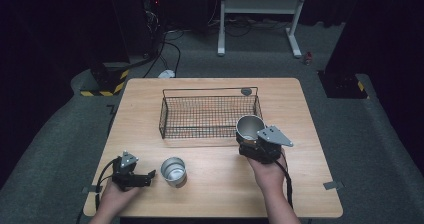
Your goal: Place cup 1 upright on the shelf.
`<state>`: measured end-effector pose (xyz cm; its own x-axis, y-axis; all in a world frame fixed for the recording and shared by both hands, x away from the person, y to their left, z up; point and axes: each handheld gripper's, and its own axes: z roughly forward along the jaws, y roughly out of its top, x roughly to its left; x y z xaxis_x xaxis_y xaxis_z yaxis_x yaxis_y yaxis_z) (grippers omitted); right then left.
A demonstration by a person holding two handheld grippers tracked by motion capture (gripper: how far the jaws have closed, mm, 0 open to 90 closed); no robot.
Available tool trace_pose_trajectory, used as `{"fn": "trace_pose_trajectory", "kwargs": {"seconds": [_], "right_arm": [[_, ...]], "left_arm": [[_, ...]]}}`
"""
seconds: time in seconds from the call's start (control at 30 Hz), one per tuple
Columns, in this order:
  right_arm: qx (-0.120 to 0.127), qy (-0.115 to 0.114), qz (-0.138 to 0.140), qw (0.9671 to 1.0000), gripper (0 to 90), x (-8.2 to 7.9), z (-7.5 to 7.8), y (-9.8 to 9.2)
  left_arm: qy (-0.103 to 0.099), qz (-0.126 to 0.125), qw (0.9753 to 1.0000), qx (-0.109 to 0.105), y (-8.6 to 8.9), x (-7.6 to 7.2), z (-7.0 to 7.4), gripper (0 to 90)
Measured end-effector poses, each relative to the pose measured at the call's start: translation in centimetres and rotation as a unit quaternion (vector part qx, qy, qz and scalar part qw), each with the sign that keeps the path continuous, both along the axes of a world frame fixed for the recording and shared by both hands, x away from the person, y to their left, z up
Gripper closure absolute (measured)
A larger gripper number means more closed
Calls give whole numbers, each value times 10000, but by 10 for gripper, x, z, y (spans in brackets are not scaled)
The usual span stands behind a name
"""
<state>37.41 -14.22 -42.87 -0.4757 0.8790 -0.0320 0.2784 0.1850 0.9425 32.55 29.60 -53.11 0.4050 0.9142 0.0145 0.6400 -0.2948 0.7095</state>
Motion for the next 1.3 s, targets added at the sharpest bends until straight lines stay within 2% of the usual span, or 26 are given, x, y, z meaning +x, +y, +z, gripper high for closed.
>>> {"fn": "trace_pose_trajectory", "kwargs": {"seconds": [0.43,0.57,0.8,1.3], "right_arm": [[54,-94,-18,9999,137,10,13,6],[142,-130,-75,9998,137,12,18,7],[127,-161,-51,9998,137,19,23,11],[49,-18,-15,10000,137,47,32,26]], "left_arm": [[7,10,10000,-12,0,0,0,0],[17,21,10000,-48,-1,-1,0,1],[17,20,10000,-45,-1,-1,0,1],[17,10,10000,-45,0,-1,0,1]]}}
